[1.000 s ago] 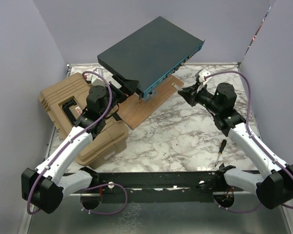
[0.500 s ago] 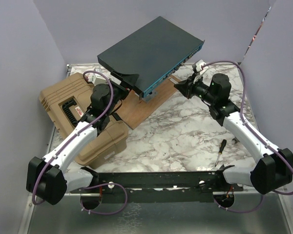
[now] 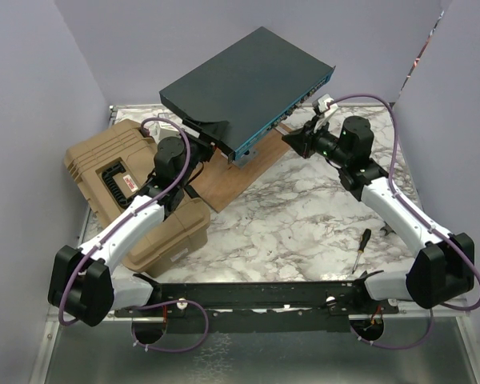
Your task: Insert the plug into the switch port
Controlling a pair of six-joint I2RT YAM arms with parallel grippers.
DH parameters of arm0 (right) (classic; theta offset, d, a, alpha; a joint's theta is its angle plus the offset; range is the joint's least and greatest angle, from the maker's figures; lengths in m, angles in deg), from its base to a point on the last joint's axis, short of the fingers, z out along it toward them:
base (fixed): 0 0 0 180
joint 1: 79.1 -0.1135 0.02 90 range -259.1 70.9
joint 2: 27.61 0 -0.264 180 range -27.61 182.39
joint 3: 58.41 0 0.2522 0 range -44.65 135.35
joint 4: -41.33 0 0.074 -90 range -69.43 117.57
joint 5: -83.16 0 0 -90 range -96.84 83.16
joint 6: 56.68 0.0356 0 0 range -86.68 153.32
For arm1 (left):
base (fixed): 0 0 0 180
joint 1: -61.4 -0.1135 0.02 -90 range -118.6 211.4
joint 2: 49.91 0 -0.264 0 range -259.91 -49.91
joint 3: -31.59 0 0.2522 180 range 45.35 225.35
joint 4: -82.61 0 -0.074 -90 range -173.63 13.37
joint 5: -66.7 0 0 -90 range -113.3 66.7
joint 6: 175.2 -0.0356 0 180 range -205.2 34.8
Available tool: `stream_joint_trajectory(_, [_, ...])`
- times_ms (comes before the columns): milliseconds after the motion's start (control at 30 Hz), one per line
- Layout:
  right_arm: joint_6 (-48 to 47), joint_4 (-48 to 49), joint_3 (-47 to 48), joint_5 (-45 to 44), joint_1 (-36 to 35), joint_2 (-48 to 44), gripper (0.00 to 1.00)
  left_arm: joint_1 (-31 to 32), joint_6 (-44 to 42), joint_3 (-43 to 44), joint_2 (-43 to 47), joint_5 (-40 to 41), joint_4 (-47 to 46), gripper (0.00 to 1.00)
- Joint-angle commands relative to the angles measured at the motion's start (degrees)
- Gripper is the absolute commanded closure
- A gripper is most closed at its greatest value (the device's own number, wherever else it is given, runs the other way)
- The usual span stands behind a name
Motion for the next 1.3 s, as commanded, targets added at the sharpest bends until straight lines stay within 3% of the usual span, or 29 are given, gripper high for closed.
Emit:
stream_joint_trajectory(0, [0.83,1.58,2.5,0.5,0.24,1.17,1.0,-0.09,2.53,-0.57,-0.58,-0.54,-4.07,0.36])
stream_joint_trajectory(300, [0.79,1.29,2.66,-0.84,0.32,2.25,1.0,-0.09,3.31,-0.79,-1.29,-1.07,-4.84,0.58])
stream_joint_trajectory(600, [-0.04,1.5,0.78,-1.38,1.07,1.74,1.0,-0.08,3.55,-1.23,-1.11,-0.81,-4.91,0.73])
stream_joint_trajectory(867, [-0.93,1.39,0.02,-1.28,1.73,1.76,1.0,-0.14,3.65,-1.32,-1.0,-0.71,-4.87,0.78])
stream_joint_trajectory(1267, [-0.94,-0.21,3.06,6.63,1.64,3.33,1.0,-0.19,3.66,-1.23,-1.2,-1.15,-4.82,0.8])
